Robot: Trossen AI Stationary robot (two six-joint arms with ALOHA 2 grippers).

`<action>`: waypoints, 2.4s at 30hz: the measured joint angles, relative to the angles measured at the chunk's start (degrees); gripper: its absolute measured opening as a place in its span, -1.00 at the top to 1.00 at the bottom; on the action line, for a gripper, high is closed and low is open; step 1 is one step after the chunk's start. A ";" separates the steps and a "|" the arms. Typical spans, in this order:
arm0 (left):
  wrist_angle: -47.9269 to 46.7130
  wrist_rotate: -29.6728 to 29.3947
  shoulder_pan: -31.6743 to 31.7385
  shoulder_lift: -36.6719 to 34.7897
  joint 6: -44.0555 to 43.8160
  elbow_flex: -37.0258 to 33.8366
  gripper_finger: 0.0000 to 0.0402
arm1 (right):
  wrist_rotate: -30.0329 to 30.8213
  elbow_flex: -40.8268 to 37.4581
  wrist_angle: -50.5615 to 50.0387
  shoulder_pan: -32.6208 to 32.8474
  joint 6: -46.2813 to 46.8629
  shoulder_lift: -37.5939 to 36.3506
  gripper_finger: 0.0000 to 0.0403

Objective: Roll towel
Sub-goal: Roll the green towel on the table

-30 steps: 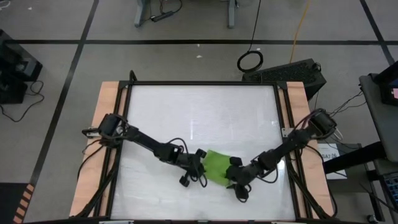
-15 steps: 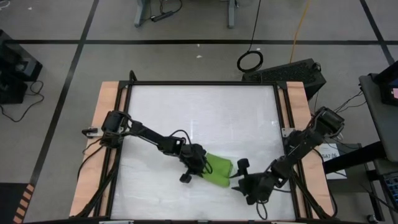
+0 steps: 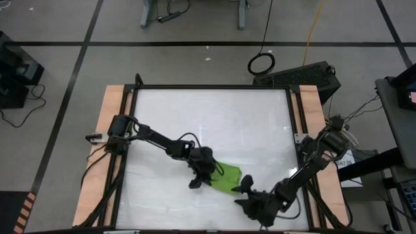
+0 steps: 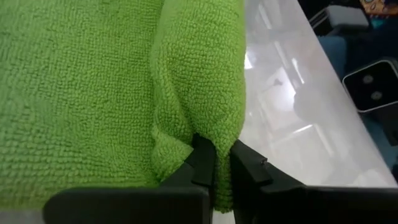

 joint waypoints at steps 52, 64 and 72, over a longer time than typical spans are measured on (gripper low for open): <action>-4.68 -25.99 -7.47 -12.46 19.85 0.15 0.06 | -17.54 3.67 -18.56 -7.74 45.86 -0.63 0.92; -6.14 -42.51 -17.23 -11.91 36.22 0.11 0.06 | -11.94 -13.66 16.33 -6.60 47.01 -3.61 0.92; -0.85 -45.69 -16.10 -6.29 41.85 0.04 0.06 | -15.14 -23.43 37.21 -7.00 51.18 -3.66 0.92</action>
